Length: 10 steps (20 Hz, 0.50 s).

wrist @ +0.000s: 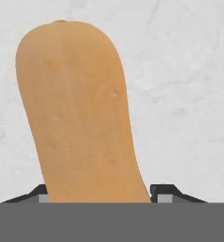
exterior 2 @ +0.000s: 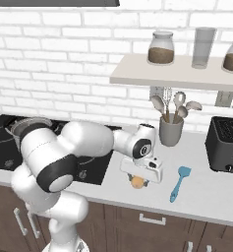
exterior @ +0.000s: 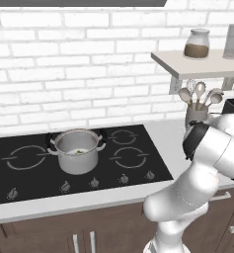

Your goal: Put the squash and broccoli in the pot. Retrieve the spatula and lightly stir the vegetables in the pot.

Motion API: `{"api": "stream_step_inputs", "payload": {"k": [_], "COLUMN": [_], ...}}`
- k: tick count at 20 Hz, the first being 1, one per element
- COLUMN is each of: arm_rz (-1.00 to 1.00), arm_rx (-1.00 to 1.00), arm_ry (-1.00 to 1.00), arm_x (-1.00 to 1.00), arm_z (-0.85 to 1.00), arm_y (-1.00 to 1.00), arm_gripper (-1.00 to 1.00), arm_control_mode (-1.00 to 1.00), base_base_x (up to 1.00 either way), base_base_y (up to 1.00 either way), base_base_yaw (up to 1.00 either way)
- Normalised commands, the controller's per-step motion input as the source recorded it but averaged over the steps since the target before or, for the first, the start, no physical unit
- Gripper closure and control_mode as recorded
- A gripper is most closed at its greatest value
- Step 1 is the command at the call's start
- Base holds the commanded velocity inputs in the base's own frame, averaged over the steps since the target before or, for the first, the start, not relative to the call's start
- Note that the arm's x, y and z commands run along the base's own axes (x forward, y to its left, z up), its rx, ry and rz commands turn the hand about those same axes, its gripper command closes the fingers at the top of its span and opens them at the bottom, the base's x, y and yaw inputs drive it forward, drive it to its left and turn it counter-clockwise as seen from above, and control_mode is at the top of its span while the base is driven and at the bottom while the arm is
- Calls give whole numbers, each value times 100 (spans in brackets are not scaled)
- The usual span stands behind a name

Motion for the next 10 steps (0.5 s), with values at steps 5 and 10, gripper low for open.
{"api": "stream_step_inputs", "payload": {"k": [5,10], "arm_rz": [2,7], "arm_rx": [-1,-9], "arm_ry": [-15,-2], "arm_x": [-3,7], "arm_z": [83,62], "arm_y": [93,100], "arm_gripper": [100,100], "arm_control_mode": [-100,-100], "base_base_x": [0,0], "base_base_y": [0,0], "base_base_yaw": [0,0]}}
